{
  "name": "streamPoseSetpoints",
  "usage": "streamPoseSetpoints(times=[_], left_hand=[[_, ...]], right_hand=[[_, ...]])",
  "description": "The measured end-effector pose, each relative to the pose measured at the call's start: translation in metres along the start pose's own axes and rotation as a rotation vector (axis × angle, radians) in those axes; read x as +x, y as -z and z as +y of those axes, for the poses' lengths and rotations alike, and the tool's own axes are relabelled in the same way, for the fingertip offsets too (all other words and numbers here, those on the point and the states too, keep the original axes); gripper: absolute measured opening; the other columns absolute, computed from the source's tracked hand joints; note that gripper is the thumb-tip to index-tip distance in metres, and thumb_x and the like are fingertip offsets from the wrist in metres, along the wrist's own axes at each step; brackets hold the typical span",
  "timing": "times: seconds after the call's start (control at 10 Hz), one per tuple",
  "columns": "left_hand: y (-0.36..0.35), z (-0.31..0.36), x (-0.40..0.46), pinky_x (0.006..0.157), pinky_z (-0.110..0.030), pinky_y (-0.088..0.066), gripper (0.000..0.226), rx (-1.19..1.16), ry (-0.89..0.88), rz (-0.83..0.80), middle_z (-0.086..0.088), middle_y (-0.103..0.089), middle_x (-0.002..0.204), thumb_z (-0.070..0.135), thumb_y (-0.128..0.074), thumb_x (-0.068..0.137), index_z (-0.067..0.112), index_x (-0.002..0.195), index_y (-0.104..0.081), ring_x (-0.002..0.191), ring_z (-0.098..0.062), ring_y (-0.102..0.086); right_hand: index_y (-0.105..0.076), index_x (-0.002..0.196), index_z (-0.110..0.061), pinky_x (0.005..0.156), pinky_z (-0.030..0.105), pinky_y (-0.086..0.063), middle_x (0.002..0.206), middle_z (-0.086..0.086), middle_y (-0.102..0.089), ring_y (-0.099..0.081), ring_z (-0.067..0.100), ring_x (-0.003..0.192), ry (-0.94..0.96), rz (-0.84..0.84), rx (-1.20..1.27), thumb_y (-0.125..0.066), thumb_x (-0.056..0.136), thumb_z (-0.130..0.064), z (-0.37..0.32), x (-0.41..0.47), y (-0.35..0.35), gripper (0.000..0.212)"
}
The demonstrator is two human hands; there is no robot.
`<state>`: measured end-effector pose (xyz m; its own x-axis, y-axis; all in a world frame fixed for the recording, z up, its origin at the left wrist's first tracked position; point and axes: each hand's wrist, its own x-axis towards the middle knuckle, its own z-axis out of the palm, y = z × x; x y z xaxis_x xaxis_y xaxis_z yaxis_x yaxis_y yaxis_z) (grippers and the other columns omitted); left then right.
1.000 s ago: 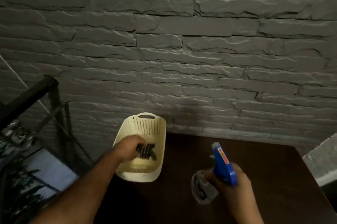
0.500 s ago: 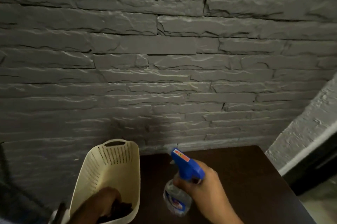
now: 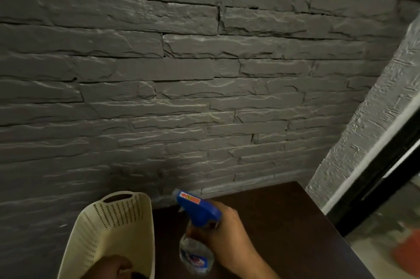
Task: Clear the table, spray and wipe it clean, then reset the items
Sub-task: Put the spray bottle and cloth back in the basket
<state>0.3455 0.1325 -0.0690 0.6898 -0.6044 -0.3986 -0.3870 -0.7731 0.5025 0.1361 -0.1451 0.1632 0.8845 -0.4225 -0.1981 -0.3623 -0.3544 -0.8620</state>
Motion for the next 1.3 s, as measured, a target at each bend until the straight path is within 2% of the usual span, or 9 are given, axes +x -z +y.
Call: streamPoseSetpoints(times=[0.1, 0.2, 0.3, 0.4, 0.5, 0.6, 0.8, 1.1, 1.3], left_hand=[[-0.003, 0.068, -0.005, 0.105, -0.016, -0.032, 0.033, -0.145, -0.005, 0.304, 0.01, -0.057, 0.128, 0.039, -0.059, 0.092, 0.032, 0.124, -0.059, 0.118, -0.004, -0.052], [0.008, 0.079, -0.039, 0.106, -0.02, -0.037, 0.016, -0.053, -0.075, 0.197, 0.026, -0.06, 0.098, 0.04, -0.069, 0.085, 0.052, 0.09, -0.06, 0.101, 0.006, -0.056], [0.014, 0.076, -0.051, 0.095, -0.018, -0.044, 0.021, -0.038, -0.057, 0.182, 0.033, -0.061, 0.093, 0.044, -0.067, 0.084, 0.059, 0.074, -0.056, 0.1, 0.005, -0.06], [0.017, 0.073, -0.079, 0.093, -0.016, -0.043, 0.016, -0.063, 0.022, 0.237, 0.025, -0.065, 0.115, 0.05, -0.061, 0.086, 0.054, 0.101, -0.066, 0.109, 0.002, -0.058], [0.007, 0.069, -0.09, 0.097, -0.013, -0.037, 0.032, -0.013, 0.024, 0.271, 0.024, -0.059, 0.126, 0.053, -0.057, 0.088, 0.044, 0.119, -0.063, 0.116, 0.003, -0.054], [-0.007, 0.066, -0.104, 0.101, -0.015, -0.034, 0.046, -0.007, 0.003, 0.27, 0.021, -0.056, 0.132, 0.059, -0.048, 0.085, 0.039, 0.125, -0.059, 0.121, 0.0, -0.051], [-0.025, 0.06, -0.109, 0.104, -0.015, -0.025, 0.041, -0.042, 0.001, 0.266, 0.012, -0.05, 0.138, 0.035, -0.056, 0.094, 0.031, 0.134, -0.052, 0.129, -0.006, -0.042], [-0.036, 0.046, -0.105, 0.105, -0.013, -0.023, 0.038, -0.022, -0.005, 0.272, 0.014, -0.051, 0.138, 0.029, -0.054, 0.096, 0.032, 0.133, -0.053, 0.129, -0.003, -0.041], [-0.042, 0.042, -0.105, 0.096, -0.003, -0.016, 0.035, 0.0, -0.015, 0.316, 0.015, -0.053, 0.135, 0.026, -0.042, 0.101, 0.035, 0.132, -0.053, 0.125, -0.001, -0.043]], right_hand=[[-0.063, 0.108, -0.025, 0.083, 0.02, -0.055, 0.094, -0.006, -0.071, -0.068, 0.0, 0.09, 0.101, 0.002, 0.034, -0.072, 0.08, -0.014, -0.006, 0.002, 0.0, 0.031], [-0.058, 0.102, -0.031, 0.072, 0.017, -0.056, 0.09, -0.003, -0.069, -0.069, 0.002, 0.084, 0.221, -0.036, 0.071, -0.067, 0.084, -0.012, -0.039, 0.018, -0.01, 0.027], [-0.06, 0.101, -0.029, 0.073, 0.02, -0.057, 0.091, -0.004, -0.069, -0.068, 0.003, 0.084, 0.307, -0.003, 0.085, -0.068, 0.083, -0.016, -0.062, 0.035, -0.023, 0.024], [-0.064, 0.109, -0.014, 0.082, 0.028, -0.055, 0.099, 0.002, -0.072, -0.068, 0.012, 0.092, 0.381, -0.025, 0.183, -0.07, 0.081, -0.01, -0.089, 0.07, -0.056, 0.028], [-0.064, 0.109, -0.01, 0.085, 0.034, -0.054, 0.101, 0.009, -0.072, -0.068, 0.02, 0.094, 0.365, -0.045, 0.181, -0.07, 0.081, -0.007, -0.093, 0.096, -0.084, 0.028], [-0.064, 0.109, -0.011, 0.086, 0.037, -0.055, 0.1, 0.005, -0.071, -0.067, 0.016, 0.092, 0.304, -0.045, 0.106, -0.071, 0.081, -0.012, -0.071, 0.131, -0.134, 0.03], [-0.062, 0.106, -0.018, 0.081, 0.032, -0.053, 0.091, -0.007, -0.067, -0.064, 0.006, 0.083, 0.22, -0.041, 0.066, -0.07, 0.081, -0.018, -0.023, 0.16, -0.191, 0.027], [-0.057, 0.107, -0.032, 0.087, 0.047, -0.055, 0.099, -0.006, -0.069, -0.067, 0.012, 0.095, 0.14, -0.08, 0.007, -0.068, 0.073, -0.041, 0.027, 0.191, -0.223, 0.037], [-0.058, 0.11, -0.029, 0.086, 0.044, -0.055, 0.101, -0.005, -0.069, -0.066, 0.013, 0.093, 0.14, -0.101, -0.119, -0.069, 0.079, -0.035, 0.018, 0.185, -0.228, 0.033]])
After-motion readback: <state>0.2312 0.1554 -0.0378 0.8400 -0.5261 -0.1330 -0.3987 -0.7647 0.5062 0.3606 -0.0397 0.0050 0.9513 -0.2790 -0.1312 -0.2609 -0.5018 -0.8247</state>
